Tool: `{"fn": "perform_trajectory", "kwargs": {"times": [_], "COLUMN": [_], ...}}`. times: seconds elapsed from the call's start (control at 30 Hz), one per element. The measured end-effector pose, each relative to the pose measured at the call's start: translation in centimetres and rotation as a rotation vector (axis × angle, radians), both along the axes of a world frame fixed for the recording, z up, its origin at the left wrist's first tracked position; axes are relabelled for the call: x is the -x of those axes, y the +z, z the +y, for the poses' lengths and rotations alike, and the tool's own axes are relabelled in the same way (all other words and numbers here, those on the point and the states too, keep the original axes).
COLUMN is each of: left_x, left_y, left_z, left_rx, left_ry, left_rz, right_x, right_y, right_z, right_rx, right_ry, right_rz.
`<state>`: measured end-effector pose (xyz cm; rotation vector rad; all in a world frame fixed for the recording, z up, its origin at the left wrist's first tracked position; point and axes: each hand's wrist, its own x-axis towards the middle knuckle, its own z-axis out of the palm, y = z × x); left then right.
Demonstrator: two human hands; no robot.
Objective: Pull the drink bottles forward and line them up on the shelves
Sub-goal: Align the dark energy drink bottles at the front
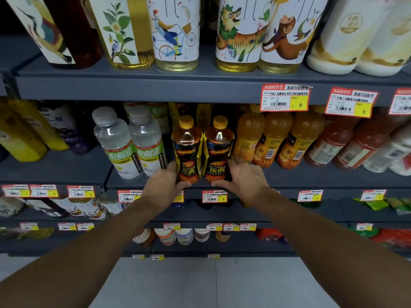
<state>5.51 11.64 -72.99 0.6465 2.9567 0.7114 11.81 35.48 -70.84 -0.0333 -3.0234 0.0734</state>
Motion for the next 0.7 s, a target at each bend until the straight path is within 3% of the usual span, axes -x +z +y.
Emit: {"fn": "perform_trajectory", "kwargs": {"times": [0.7], "left_x": [-0.84], "left_y": [0.49], "left_z": [0.53], "left_rx": [0.019], "left_ry": [0.059], "left_rz": [-0.063], "right_x": [-0.59], "right_y": [-0.02], "right_z": [-0.72], "right_rx": [0.061], "right_ry": [-0.001], "right_rz": [-0.096]}}
